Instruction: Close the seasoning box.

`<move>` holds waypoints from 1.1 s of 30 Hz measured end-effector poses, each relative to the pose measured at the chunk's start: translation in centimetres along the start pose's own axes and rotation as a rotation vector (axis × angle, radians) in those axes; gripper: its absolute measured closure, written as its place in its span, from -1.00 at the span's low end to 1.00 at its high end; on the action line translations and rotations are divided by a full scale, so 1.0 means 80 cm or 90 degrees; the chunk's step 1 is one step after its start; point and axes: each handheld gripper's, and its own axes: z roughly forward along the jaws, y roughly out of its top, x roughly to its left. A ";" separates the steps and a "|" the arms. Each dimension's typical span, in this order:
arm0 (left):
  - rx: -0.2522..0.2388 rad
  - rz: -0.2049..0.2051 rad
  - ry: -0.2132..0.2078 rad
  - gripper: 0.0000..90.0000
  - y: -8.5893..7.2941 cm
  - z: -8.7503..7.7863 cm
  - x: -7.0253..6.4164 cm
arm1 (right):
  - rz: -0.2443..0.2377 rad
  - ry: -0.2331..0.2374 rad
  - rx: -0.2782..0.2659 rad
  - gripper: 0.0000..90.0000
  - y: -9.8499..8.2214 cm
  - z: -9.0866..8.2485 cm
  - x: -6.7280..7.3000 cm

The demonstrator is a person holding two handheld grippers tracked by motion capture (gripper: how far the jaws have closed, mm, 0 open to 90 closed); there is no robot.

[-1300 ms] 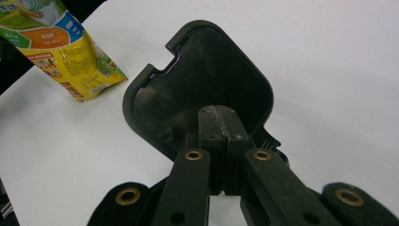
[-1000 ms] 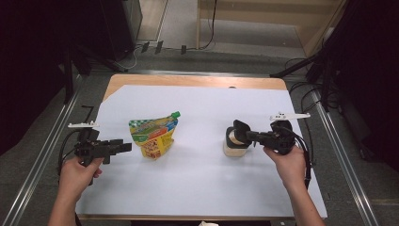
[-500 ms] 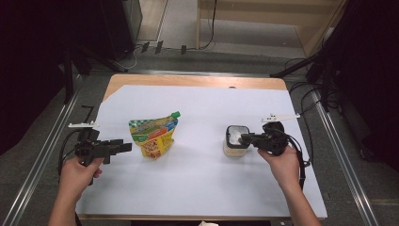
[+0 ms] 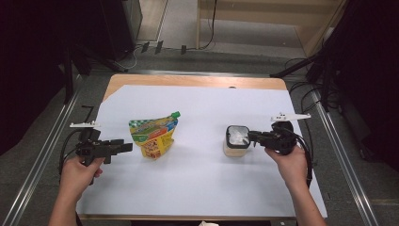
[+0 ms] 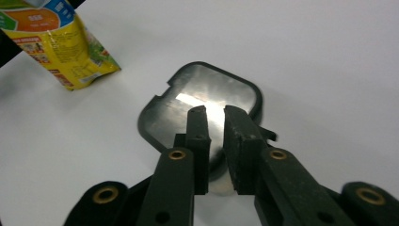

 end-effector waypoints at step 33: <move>0.013 0.008 0.007 -0.17 0.004 0.013 0.003 | 0.063 -0.058 -0.042 -0.15 -0.044 -0.013 -0.076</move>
